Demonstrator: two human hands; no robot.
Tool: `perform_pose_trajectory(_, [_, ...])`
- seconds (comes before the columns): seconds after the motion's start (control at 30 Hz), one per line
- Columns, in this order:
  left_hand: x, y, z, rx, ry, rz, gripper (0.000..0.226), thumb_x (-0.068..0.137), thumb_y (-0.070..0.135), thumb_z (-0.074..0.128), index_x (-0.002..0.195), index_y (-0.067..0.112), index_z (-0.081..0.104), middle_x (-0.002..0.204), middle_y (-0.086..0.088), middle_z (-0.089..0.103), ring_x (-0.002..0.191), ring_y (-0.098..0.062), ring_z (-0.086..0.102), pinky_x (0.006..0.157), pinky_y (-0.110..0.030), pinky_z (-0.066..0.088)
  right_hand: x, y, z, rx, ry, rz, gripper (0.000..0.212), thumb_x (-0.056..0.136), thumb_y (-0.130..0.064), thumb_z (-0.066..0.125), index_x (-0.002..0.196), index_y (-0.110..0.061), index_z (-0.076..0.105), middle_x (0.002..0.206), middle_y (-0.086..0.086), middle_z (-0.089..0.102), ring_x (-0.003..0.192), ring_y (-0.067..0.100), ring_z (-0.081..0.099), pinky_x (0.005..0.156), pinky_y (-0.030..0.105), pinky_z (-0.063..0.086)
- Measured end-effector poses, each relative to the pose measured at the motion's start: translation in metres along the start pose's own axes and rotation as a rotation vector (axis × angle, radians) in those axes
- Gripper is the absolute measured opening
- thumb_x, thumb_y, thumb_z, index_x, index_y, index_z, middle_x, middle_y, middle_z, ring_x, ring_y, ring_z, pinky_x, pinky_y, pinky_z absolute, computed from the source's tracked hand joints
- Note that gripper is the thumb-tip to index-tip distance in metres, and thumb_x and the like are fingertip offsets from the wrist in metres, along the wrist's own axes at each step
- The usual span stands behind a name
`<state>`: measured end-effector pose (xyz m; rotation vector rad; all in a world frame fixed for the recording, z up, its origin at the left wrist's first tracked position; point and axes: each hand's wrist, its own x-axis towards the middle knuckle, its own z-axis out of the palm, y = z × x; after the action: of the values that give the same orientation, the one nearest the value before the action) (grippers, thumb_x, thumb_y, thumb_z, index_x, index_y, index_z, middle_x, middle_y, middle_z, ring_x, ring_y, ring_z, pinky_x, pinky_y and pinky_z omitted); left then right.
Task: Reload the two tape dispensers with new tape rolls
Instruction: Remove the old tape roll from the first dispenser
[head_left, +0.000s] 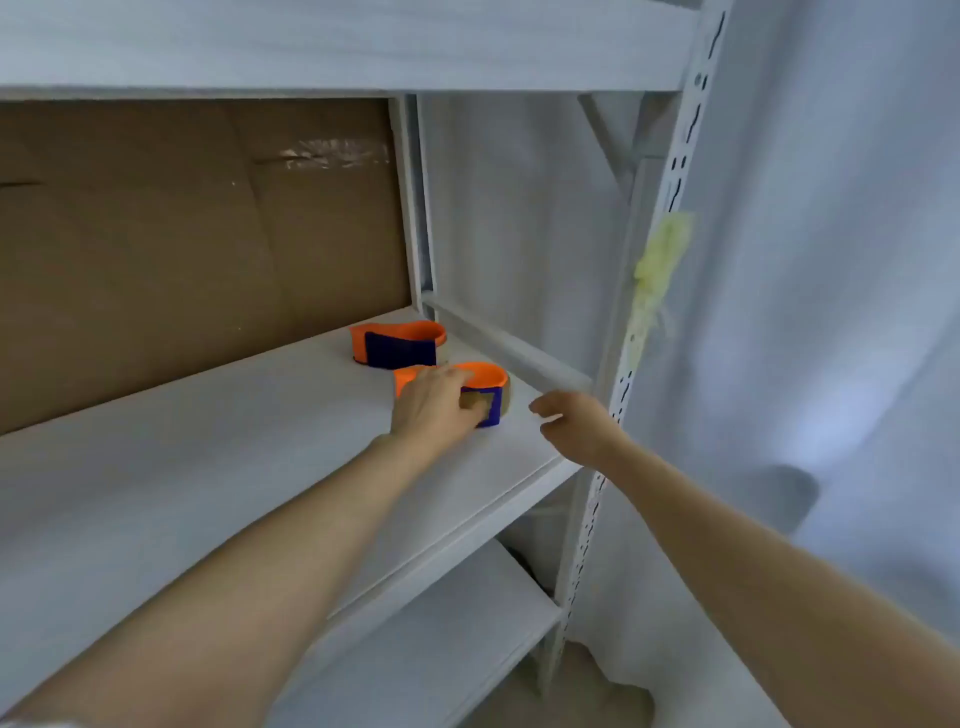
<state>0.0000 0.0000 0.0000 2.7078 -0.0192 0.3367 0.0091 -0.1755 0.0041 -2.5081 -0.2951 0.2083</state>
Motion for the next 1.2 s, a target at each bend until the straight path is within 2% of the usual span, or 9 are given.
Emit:
perform_pose_trajectory(0.07, [0.016,0.011,0.012,0.123,-0.01,0.004,0.047,0.085,0.041,0.059,0.126,0.017,0.055,0.128,-0.004,0.059,0.119,-0.025,0.051,0.101,-0.035,0.039,0.018,0.011,-0.002,0.034,-0.008,0.012,0.047,0.09,0.003,0.039,0.133,-0.013,0.05,0.136,0.007,0.052,0.123,0.025,0.05,0.102,0.029,0.041])
perform_pose_trajectory(0.23, [0.052,0.025,0.041,0.319,-0.121,-0.089,0.03,0.093,0.043,0.04,0.079,0.018,0.047,0.075,-0.003,0.057,0.086,-0.026,0.058,0.116,-0.038,0.021,0.076,0.027,0.01,0.284,-0.087,0.066,0.041,0.091,0.0,0.037,0.129,-0.006,0.052,0.129,0.017,0.057,0.117,0.033,0.056,0.102,0.041,0.045])
perform_pose_trajectory(0.4, [0.071,0.035,0.062,0.339,-0.172,-0.281,0.029,0.092,0.037,0.045,0.069,0.019,0.041,0.076,-0.004,0.048,0.097,-0.031,0.056,0.071,-0.037,0.039,0.115,0.037,0.011,0.509,-0.199,0.112,0.038,0.089,-0.003,0.047,0.127,-0.003,0.051,0.131,0.02,0.054,0.12,0.034,0.054,0.102,0.043,0.045])
perform_pose_trajectory(0.5, [0.074,0.04,0.063,0.3,-0.154,-0.368,0.03,0.09,0.032,0.052,0.066,0.017,0.041,0.083,-0.007,0.053,0.1,-0.031,0.056,0.066,-0.034,0.038,0.132,0.036,0.011,0.689,-0.243,0.14,0.033,0.093,-0.015,0.047,0.12,0.003,0.055,0.126,0.024,0.058,0.116,0.037,0.056,0.1,0.046,0.047])
perform_pose_trajectory(0.67, [0.056,0.051,0.042,0.105,-0.06,-0.488,0.017,0.082,0.025,0.066,0.075,0.018,0.052,0.093,-0.013,0.066,0.092,-0.029,0.06,0.07,-0.032,0.042,0.136,0.023,0.012,0.892,-0.467,0.166,0.042,0.085,-0.052,0.056,0.095,-0.011,0.062,0.104,0.013,0.066,0.1,0.029,0.063,0.094,0.046,0.052])
perform_pose_trajectory(0.8, [0.035,0.049,0.036,-0.013,0.026,-0.574,0.018,0.077,0.022,0.074,0.08,0.016,0.057,0.088,-0.007,0.061,0.086,-0.023,0.058,0.076,-0.033,0.047,0.131,0.015,0.012,0.944,-0.552,0.12,0.023,0.081,-0.039,0.067,0.083,-0.017,0.063,0.088,0.002,0.064,0.087,0.018,0.059,0.088,0.038,0.051])
perform_pose_trajectory(0.93, [0.024,0.051,0.032,-0.202,0.045,-0.623,0.018,0.08,0.019,0.069,0.072,0.018,0.053,0.076,0.001,0.054,0.081,-0.019,0.055,0.075,-0.03,0.048,0.12,0.006,0.011,1.033,-0.567,0.107,0.045,0.069,-0.035,0.078,0.105,-0.011,0.067,0.111,0.01,0.068,0.105,0.026,0.061,0.096,0.043,0.05])
perform_pose_trajectory(1.03, [0.016,0.056,0.028,-0.302,0.1,-0.632,0.01,0.088,0.014,0.059,0.079,0.01,0.057,0.07,0.004,0.049,0.083,-0.018,0.051,0.067,-0.02,0.041,0.115,0.003,0.008,1.031,-0.551,0.064,0.041,0.07,-0.026,0.078,0.105,-0.008,0.067,0.11,0.01,0.066,0.105,0.025,0.058,0.092,0.039,0.05])
perform_pose_trajectory(1.2, [0.001,0.049,0.03,-0.478,0.17,-0.71,0.035,0.087,0.005,0.059,0.122,0.003,0.055,0.115,-0.012,0.06,0.108,-0.025,0.057,0.096,-0.035,0.048,0.115,-0.003,0.006,1.013,-0.536,0.026,0.044,0.072,-0.007,0.076,0.112,0.0,0.061,0.11,0.016,0.067,0.101,0.027,0.062,0.079,0.034,0.051])
